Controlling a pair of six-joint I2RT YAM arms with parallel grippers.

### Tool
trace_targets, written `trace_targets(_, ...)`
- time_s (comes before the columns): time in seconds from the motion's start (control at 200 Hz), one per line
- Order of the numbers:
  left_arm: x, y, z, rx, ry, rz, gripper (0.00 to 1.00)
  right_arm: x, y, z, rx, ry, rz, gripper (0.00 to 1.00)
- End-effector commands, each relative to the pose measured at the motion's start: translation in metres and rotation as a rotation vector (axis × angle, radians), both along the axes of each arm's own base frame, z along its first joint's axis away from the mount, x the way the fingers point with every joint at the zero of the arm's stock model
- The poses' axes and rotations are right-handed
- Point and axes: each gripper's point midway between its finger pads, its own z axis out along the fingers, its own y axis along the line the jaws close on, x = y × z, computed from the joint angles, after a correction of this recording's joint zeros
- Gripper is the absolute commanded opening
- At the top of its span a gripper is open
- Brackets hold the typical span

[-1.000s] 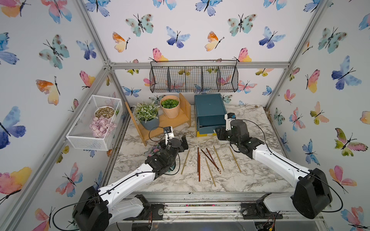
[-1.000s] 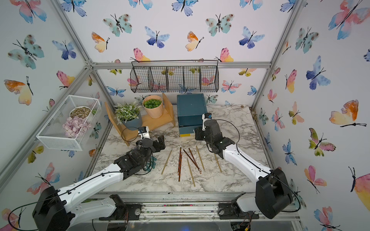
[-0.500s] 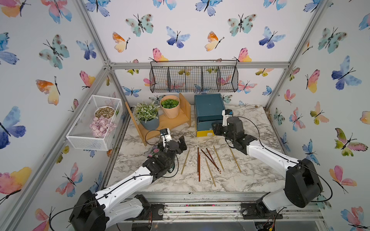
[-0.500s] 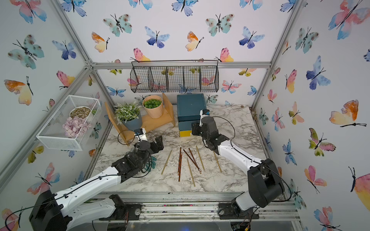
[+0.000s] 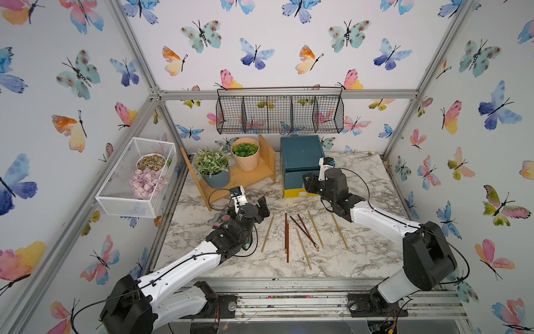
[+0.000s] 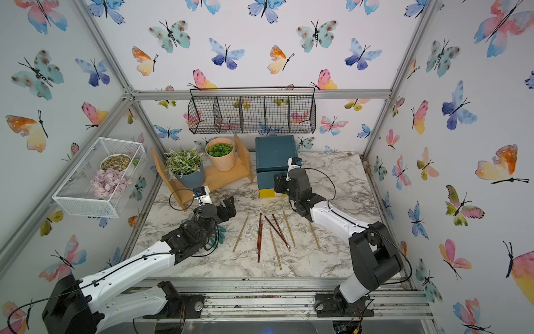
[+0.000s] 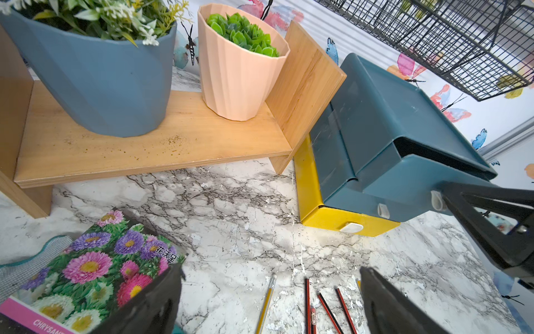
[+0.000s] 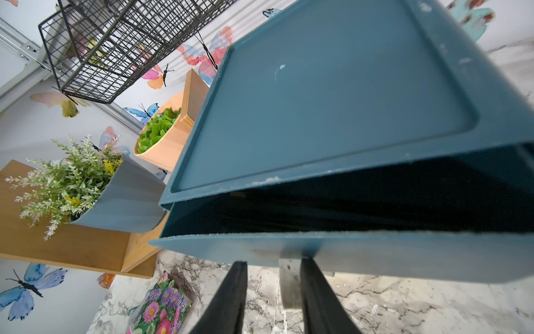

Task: Please place the pencils in the drawer according to their color
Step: Close the drawer in the storage box.

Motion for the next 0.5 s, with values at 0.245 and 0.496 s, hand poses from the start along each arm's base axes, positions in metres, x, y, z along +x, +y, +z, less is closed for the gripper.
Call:
trace_targets(0.245, -0.001, 0.005, 0.004, -0.010, -0.014, 0.016, 0.98, 0.018, 0.011, 0.013, 0.062, -0.039, -0.013, 0.43)
trace_targets(0.496, 0.000, 0.001, 0.003, -0.016, -0.011, 0.005, 0.98, 0.021, 0.008, 0.005, 0.059, -0.022, -0.040, 0.54)
